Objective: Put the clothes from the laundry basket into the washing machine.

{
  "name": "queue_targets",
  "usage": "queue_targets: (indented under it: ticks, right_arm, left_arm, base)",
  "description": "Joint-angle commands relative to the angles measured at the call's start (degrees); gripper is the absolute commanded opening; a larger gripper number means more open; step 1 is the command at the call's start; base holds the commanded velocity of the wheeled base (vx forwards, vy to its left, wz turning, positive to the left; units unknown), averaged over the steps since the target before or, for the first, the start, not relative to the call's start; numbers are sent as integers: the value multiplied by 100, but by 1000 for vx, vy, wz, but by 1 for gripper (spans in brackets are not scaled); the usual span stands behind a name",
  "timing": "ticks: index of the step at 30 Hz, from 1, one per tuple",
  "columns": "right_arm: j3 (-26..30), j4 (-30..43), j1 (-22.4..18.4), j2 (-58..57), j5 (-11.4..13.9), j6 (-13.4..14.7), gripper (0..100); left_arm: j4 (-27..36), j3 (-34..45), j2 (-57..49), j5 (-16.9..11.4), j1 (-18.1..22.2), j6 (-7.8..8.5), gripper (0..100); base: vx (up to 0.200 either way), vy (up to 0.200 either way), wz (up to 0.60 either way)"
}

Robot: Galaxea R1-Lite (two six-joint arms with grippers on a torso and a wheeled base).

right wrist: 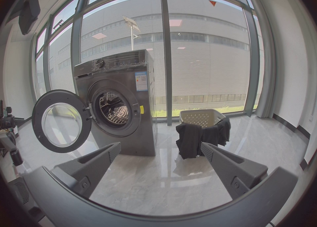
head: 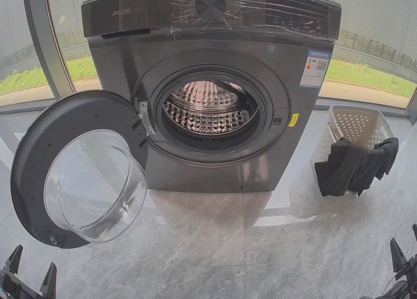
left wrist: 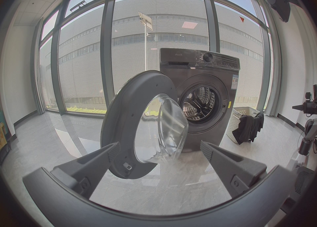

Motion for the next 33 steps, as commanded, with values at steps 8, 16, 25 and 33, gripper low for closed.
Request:
queue_targets:
  ticks: [8,16,25,33]
  right_arm:
    - [99,238,-705,-537,528,-260,100]
    - [99,563,-670,-634,590,-225,100]
    - [99,555,-661,-634,598,-225,100]
    - [99,555,-661,-634,598,-225,100]
  left_arm:
    - [-4,92,-104,0,1,0,100]
    - [-4,92,-104,-9,1,0,100]
    - [-4,92,-104,0,1,-62,100]
    - [-4,92,-104,0,1,-53,100]
  base:
    - [0,0,0]
    - [0,0,0]
    - [44,0,0]
    - [200,0,0]
